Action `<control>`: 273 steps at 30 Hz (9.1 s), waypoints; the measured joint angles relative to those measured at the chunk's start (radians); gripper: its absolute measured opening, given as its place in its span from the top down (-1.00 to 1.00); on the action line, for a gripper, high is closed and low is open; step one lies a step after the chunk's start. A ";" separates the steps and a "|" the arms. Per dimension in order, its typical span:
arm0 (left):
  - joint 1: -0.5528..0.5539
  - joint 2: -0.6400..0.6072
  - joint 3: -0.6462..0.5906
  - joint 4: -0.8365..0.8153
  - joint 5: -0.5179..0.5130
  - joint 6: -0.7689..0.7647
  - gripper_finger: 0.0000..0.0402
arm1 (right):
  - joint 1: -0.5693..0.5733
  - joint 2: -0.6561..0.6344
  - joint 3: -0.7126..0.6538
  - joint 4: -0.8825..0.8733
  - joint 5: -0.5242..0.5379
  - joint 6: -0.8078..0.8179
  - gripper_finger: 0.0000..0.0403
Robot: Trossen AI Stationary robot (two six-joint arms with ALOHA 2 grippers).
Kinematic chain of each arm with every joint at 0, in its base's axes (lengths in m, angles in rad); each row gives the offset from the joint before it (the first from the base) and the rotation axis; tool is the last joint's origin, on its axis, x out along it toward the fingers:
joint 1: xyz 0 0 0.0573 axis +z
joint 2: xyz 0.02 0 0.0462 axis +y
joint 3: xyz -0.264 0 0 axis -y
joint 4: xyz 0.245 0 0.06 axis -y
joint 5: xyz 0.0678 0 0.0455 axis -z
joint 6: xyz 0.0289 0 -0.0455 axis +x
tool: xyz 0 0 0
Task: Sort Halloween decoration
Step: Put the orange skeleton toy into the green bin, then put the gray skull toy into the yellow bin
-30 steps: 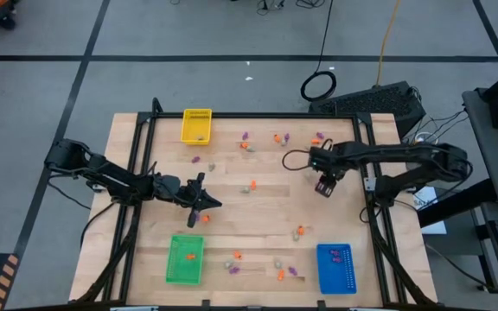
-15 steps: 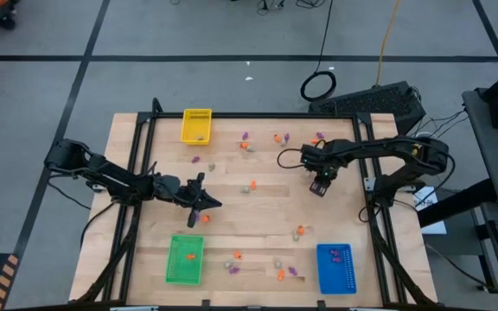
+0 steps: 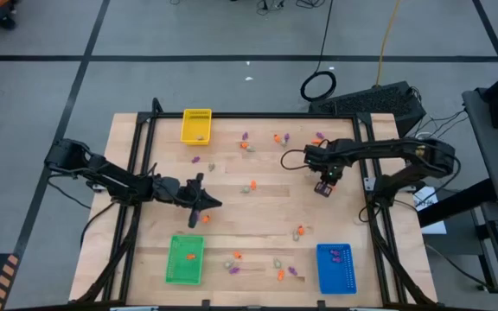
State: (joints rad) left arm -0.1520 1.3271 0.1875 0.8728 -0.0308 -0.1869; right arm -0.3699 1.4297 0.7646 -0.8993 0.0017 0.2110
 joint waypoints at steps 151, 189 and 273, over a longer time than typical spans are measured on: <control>0.457 0.000 0.530 -1.030 0.103 0.341 1.00 | 0.671 0.412 0.335 1.285 0.570 -0.188 1.00; 0.621 0.601 1.176 -1.412 0.219 0.695 0.50 | 0.442 -0.196 -0.146 1.214 0.389 -0.324 1.00; 0.675 0.889 1.476 -1.526 0.138 0.169 0.15 | 0.443 -0.237 -0.392 1.623 0.389 -0.290 1.00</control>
State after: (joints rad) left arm 0.5232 2.2166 1.6640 -0.6530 0.1074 -0.0180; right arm 0.0731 1.1927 0.3729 0.7236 0.3908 -0.0792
